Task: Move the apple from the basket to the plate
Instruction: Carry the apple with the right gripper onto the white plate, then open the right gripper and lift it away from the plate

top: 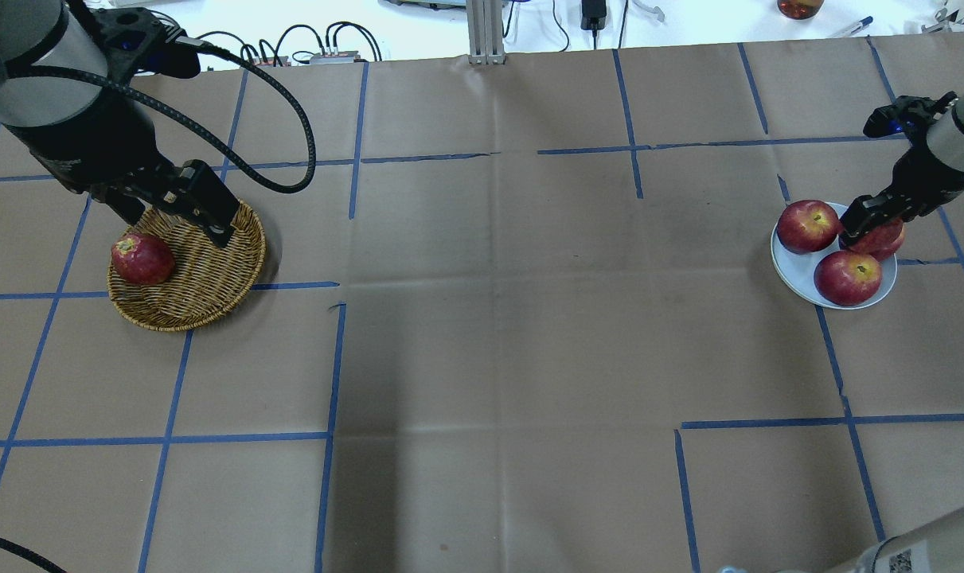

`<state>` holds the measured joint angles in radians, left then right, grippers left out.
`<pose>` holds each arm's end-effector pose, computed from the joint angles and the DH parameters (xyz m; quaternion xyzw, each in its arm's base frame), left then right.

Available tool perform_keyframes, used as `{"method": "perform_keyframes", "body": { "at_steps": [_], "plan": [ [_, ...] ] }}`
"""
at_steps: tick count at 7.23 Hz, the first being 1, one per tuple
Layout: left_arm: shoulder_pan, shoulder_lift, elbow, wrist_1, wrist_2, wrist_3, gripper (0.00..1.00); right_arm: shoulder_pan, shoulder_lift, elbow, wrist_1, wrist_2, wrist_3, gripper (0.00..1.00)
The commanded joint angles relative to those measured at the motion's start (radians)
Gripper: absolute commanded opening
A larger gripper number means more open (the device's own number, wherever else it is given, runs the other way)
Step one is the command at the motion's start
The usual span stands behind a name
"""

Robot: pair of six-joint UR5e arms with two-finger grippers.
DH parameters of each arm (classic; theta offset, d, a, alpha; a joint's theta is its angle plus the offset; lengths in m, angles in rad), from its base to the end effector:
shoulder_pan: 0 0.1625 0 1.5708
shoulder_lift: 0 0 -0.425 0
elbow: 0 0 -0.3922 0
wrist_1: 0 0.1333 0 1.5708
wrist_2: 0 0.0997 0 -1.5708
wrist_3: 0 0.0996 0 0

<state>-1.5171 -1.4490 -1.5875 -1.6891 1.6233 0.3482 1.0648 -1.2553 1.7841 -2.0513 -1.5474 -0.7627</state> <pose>-0.1044 -0.4430 0.5247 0.1468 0.9888 0.0117 0.0244 -0.1553 -0.5602 0.2644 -0.1277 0.9915 0.0125 0.0237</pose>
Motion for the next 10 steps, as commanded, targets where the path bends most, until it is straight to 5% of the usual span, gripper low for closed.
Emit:
{"method": "perform_keyframes", "body": {
  "at_steps": [1,3,6,10],
  "plan": [
    [0.002,0.001,-0.002,0.0,0.001,0.0,0.99,0.0,0.001,-0.017,0.0,-0.008,0.006,1.0],
    [0.002,-0.004,0.0,0.002,0.001,0.002,0.99,0.016,-0.05,-0.092,0.046,-0.005,0.017,1.0],
    [0.002,-0.01,-0.002,0.008,0.003,0.002,0.99,0.12,-0.169,-0.212,0.345,-0.003,0.205,1.0],
    [0.003,-0.017,-0.011,0.014,0.001,0.005,0.99,0.438,-0.318,-0.21,0.507,-0.006,0.679,1.0]
  ]
}}
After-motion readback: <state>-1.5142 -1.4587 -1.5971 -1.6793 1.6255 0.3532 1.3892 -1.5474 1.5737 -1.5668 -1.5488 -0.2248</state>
